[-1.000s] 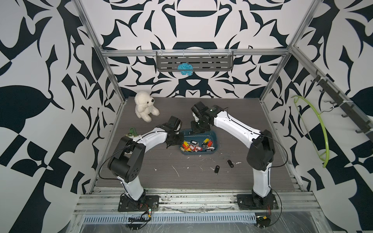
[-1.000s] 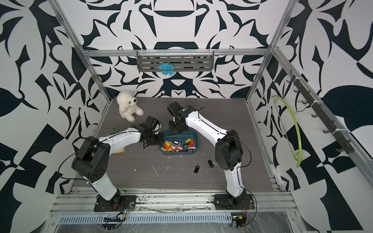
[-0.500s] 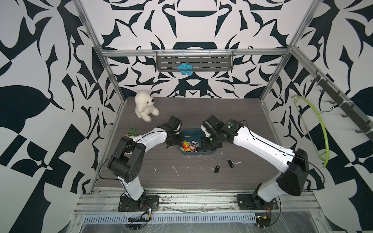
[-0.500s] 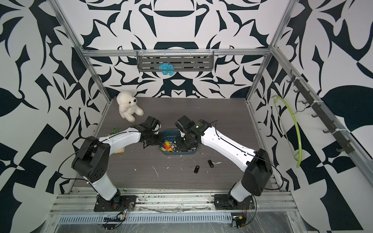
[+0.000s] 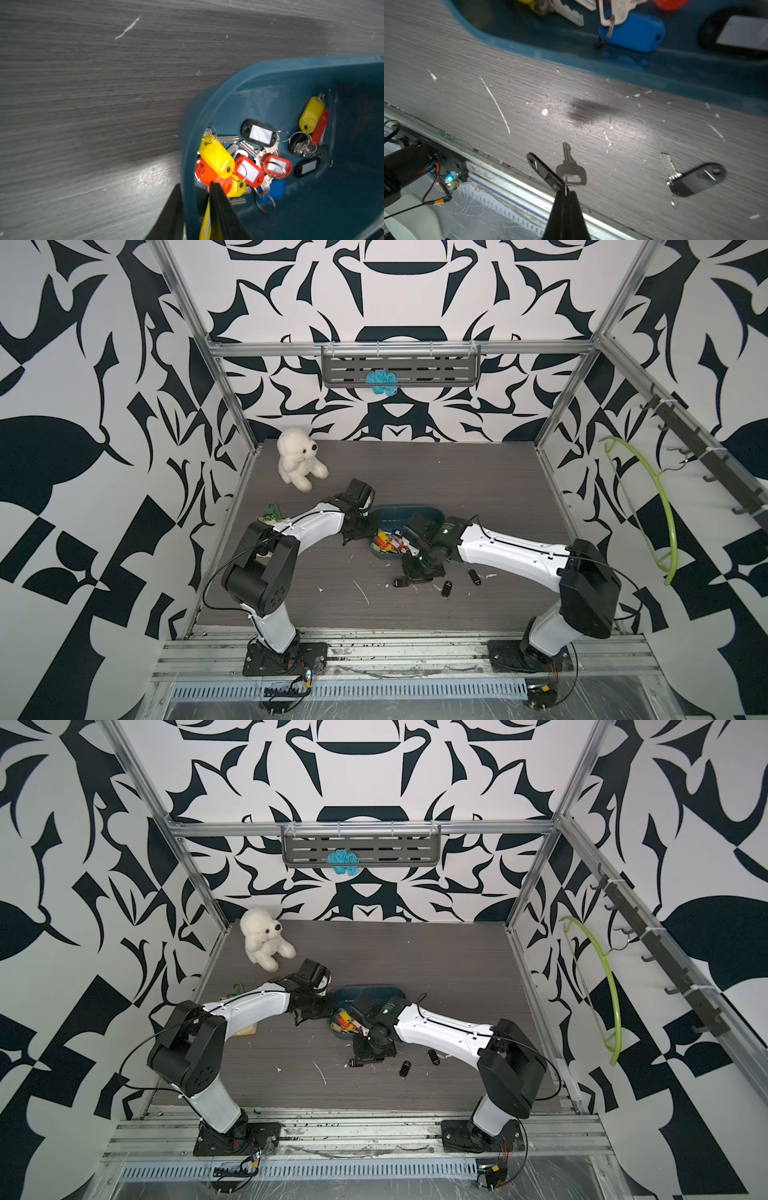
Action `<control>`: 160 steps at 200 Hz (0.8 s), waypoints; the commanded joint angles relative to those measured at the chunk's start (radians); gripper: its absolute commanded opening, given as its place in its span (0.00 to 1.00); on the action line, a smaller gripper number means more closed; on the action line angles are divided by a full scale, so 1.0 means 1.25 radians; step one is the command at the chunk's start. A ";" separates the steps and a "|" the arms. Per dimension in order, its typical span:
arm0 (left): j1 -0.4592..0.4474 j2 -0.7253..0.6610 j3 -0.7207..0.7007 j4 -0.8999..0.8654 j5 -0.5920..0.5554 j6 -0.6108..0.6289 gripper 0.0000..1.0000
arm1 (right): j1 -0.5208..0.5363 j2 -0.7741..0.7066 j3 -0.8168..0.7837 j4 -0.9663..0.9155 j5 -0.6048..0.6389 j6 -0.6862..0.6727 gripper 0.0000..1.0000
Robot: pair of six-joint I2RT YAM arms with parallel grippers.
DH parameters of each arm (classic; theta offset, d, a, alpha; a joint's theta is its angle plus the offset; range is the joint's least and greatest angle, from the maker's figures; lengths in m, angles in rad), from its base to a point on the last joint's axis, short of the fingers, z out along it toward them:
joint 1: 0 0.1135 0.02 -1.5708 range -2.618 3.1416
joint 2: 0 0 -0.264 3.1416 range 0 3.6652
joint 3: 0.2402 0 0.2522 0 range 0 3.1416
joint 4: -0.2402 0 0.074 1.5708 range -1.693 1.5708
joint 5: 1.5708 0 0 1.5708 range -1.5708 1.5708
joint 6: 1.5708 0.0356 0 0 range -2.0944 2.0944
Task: Take the keys out of the storage box
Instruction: Place the key at the center of the board.
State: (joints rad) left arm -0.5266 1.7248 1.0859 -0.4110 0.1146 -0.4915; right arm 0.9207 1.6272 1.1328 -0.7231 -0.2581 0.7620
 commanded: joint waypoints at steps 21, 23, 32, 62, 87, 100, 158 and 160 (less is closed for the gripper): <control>-0.002 -0.021 0.001 -0.006 0.004 -0.003 0.26 | -0.001 0.020 -0.032 0.025 0.021 0.008 0.00; -0.002 -0.021 0.001 -0.006 0.004 -0.003 0.26 | 0.000 0.022 -0.033 0.024 0.021 0.007 0.00; -0.002 -0.020 0.001 -0.004 0.004 -0.003 0.26 | -0.001 0.028 -0.034 0.024 0.030 0.003 0.00; -0.002 -0.019 0.000 -0.004 0.005 -0.003 0.26 | -0.001 0.044 -0.021 0.009 0.066 -0.013 0.00; -0.002 -0.018 -0.001 -0.002 0.005 -0.003 0.26 | -0.001 0.054 0.003 -0.017 0.109 -0.029 0.00; -0.002 -0.018 -0.002 -0.003 0.005 -0.003 0.26 | -0.002 0.058 0.016 -0.030 0.134 -0.033 0.00; -0.002 -0.019 -0.002 -0.001 0.008 -0.003 0.26 | -0.016 0.060 0.063 -0.074 0.188 -0.062 0.39; -0.002 -0.019 -0.001 -0.001 0.008 -0.003 0.26 | -0.017 0.059 0.064 -0.076 0.190 -0.064 0.41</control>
State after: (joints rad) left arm -0.5266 1.7229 1.0859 -0.4110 0.1143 -0.4980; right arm 0.9054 1.7161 1.1603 -0.7551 -0.0826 0.7113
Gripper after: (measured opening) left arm 0.264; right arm 0.301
